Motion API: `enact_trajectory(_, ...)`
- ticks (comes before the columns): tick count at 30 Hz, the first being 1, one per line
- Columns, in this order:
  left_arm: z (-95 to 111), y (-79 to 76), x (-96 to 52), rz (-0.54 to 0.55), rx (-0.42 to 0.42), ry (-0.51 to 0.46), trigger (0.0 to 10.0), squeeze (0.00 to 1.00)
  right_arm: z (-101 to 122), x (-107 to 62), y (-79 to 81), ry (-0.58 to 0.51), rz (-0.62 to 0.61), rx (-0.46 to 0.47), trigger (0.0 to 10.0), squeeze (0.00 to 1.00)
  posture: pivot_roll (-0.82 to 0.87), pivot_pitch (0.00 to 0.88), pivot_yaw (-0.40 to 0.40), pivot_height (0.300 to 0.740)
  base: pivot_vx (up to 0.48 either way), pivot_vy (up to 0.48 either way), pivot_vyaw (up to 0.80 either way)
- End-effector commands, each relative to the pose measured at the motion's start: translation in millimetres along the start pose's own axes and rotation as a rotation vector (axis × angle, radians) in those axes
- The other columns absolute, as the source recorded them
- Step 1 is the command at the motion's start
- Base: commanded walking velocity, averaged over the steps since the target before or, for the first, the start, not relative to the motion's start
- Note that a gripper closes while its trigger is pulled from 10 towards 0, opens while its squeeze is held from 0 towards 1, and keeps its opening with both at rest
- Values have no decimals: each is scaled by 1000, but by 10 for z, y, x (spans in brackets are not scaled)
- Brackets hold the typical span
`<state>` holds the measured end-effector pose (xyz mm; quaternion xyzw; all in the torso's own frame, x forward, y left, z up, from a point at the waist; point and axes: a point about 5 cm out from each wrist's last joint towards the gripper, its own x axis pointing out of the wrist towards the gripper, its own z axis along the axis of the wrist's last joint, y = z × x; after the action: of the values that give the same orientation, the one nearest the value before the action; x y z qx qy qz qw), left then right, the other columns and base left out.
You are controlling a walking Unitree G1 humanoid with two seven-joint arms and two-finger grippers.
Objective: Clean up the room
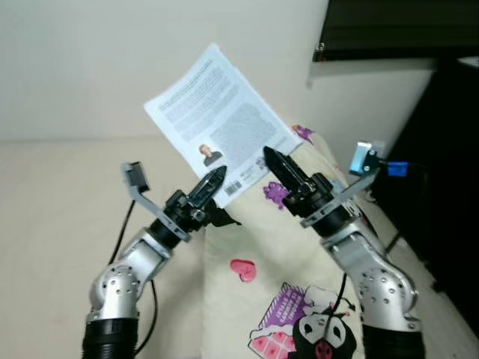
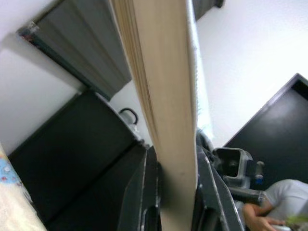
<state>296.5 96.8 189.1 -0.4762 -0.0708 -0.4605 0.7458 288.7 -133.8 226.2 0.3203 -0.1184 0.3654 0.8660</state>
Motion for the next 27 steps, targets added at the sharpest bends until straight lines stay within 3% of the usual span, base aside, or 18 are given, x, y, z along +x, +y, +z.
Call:
enact_trajectory(1, -77, -40, 33, -47, -38, 35, 10000, 1000, 34, 39, 72, -15, 34, -15, 0, 0, -55, 0, 7, 726, 0, 0, 0)
enact_trajectory(5, -77, -35, 7, -50, -43, 35, 10000, 1000, 34, 36, 73, -13, 34, -15, 0, 0, -55, 0, 6, 736, 0, 0, 0)
enact_trajectory(6, -92, 26, -5, 16, 3, 54, 10000, 1000, 36, 32, 72, -13, 32, -14, 0, 0, -51, 0, 5, 740, 0, 0, 0)
enact_trajectory(13, -116, 110, -106, 49, -6, 85, 10000, 1000, 62, 29, 10, -35, -16, -24, 0, 0, -51, 0, 7, 740, 0, 0, 0)
enact_trajectory(17, -115, 261, -217, 146, 30, 109, 10000, 1000, 114, 0, -109, -62, -97, -41, 0, 0, -47, 0, 9, 740, 0, 0, 0)
enact_trajectory(19, -86, 419, -335, 255, 59, 111, 10000, 1000, 155, -46, -210, -76, -160, -59, 0, 0, -47, 0, 9, 740, 0, 0, 0)
enact_trajectory(21, -86, 419, -335, 255, 59, 111, 10000, 1000, 155, -46, -210, -76, -160, -59, 0, 0, -47, 0, 9, 740, 0, 0, 0)
enact_trajectory(22, -71, 542, -425, 353, 97, 120, 10000, 1000, 180, -83, -274, -84, -197, -69, 0, 0, -43, 0, 9, 740, 0, 0, 0)
enact_trajectory(24, -71, 542, -425, 353, 97, 120, 10000, 1000, 180, -83, -274, -84, -197, -69, 0, 0, -43, 0, 9, 740, 0, 0, 0)
enact_trajectory(25, -39, 966, -844, 758, 203, 141, 10000, 0, 159, -294, -589, -39, -381, -132, 0, 0, -40, 0, 13, 740, 0, 0, 0)
enact_trajectory(26, -39, 966, -844, 758, 203, 141, 10000, 0, 159, -294, -589, -39, -381, -132, 0, 0, -40, 0, 13, 740, 0, 0, 0)
enact_trajectory(27, -31, 1076, -1025, 895, 241, 150, 10000, 0, 137, -393, -706, -8, -453, -163, 0, 0, -40, 0, 13, 740, 0, 0, 0)
